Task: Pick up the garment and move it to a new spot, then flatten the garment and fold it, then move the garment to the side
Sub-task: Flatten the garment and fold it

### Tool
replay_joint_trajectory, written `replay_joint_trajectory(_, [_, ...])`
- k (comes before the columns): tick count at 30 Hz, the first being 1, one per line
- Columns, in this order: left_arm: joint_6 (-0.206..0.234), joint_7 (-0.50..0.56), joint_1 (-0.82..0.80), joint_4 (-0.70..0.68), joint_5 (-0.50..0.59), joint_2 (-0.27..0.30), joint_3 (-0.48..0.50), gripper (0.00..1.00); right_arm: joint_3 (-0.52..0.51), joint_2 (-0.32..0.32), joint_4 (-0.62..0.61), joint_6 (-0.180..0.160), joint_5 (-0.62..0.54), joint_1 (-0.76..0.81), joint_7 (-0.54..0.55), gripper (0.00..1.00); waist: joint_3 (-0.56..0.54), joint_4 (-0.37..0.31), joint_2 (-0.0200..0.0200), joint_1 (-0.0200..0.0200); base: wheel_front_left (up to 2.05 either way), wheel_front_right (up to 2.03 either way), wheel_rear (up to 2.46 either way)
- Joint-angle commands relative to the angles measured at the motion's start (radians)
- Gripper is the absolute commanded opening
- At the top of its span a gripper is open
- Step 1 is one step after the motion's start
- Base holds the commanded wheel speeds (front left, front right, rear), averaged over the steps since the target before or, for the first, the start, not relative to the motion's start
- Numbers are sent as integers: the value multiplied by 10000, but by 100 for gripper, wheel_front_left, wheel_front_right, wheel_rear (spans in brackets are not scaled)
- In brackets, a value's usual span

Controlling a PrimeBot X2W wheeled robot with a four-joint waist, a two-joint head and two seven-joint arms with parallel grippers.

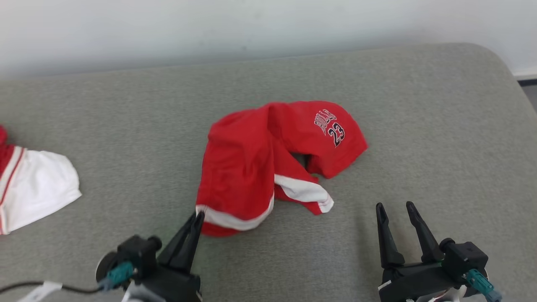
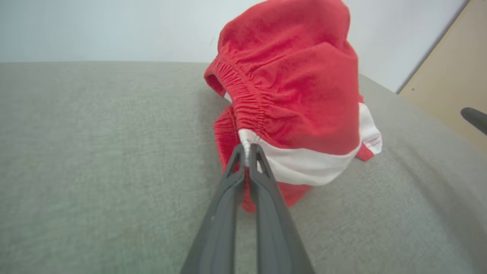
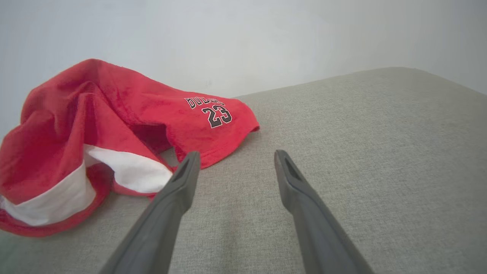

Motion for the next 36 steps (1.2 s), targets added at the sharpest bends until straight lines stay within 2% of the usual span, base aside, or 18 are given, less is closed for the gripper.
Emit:
replay_joint_trajectory(1, [17, -24, 420, -196, 139, 8, 170, 0, 6, -4, 45, -22, 34, 128, -46, 100, -209, 496, 0, 0, 0, 0, 0])
replay_joint_trajectory(6, [17, -24, 1533, -682, 283, -249, 841, 0, 186, -8, 436, -22, 106, 140, -46, 100, -388, 960, 0, 0, 0, 0, 0])
replay_joint_trajectory(14, [17, -24, 2012, -180, 358, -516, 671, 0, 676, -7, 1199, -22, 291, 82, -44, 100, -698, 1157, 0, 0, 0, 0, 0])
replay_joint_trajectory(15, [17, -24, 2024, -86, 366, -554, 681, 27, 731, -5, 1260, -22, 284, 79, -46, 100, -733, 1153, 0, 0, 0, 0, 0])
replay_joint_trajectory(16, [17, -24, 2028, -13, 406, -581, 687, 91, 778, -5, 1340, -22, 288, 81, -44, 100, -755, 1149, 0, 0, 0, 0, 0])
replay_joint_trajectory(17, [17, -24, 2028, 33, 447, -597, 680, 100, 825, -7, 1421, -22, 296, 74, -44, 100, -777, 1143, 0, 0, 0, 0, 0])
replay_joint_trajectory(36, [17, -24, 1474, 418, 238, -532, 179, 100, 1198, -9, 3166, -22, -53, -1377, -32, 100, -534, 1363, 0, 0, 0, 0, 0])
